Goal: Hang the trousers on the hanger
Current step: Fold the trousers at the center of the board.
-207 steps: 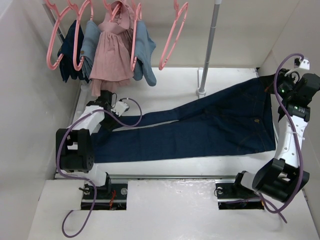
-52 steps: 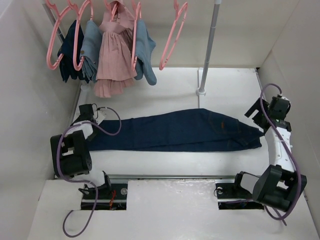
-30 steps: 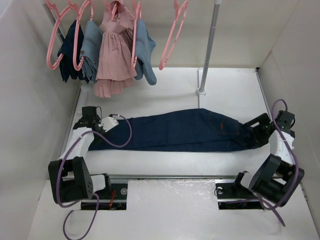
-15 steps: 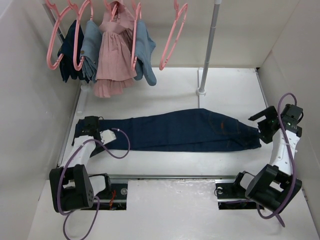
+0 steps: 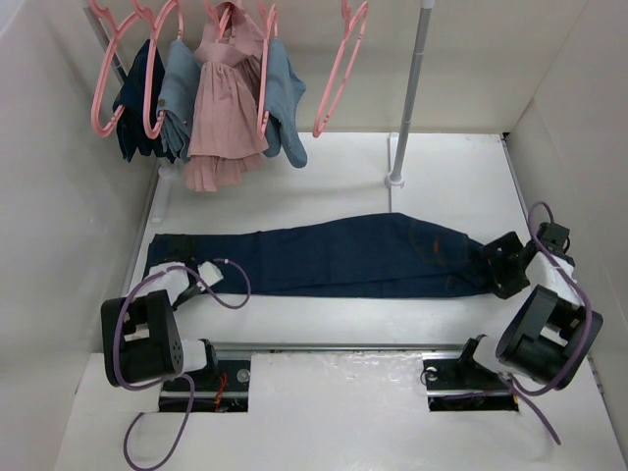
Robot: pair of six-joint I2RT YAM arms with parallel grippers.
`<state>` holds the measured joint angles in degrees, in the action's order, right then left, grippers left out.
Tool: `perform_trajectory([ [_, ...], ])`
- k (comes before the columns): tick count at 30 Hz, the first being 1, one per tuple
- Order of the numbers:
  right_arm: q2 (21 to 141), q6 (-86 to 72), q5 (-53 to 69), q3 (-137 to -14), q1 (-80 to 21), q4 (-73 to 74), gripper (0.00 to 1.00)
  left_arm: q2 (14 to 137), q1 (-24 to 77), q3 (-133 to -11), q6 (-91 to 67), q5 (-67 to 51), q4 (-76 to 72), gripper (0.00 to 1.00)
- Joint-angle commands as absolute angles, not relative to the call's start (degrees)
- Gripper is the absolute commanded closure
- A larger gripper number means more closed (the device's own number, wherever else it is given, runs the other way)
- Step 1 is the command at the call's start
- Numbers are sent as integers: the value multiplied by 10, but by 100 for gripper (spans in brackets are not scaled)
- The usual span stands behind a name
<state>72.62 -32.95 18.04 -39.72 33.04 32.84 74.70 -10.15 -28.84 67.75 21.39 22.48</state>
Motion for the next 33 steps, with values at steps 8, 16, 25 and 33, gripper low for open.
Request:
perform_trajectory([
  [8, 747, -331, 151, -467, 334, 269, 9, 716, -104, -288, 646, 196, 193, 100],
  [16, 780, -352, 181, -490, 334, 250, 15, 692, -104, -330, 614, 190, 199, 100],
  [25, 754, -287, 224, -519, 334, 345, 17, 692, -104, -343, 603, 185, 220, 100],
  [33, 675, -314, 183, -539, 334, 369, 15, 692, -104, -343, 597, 179, 207, 100],
])
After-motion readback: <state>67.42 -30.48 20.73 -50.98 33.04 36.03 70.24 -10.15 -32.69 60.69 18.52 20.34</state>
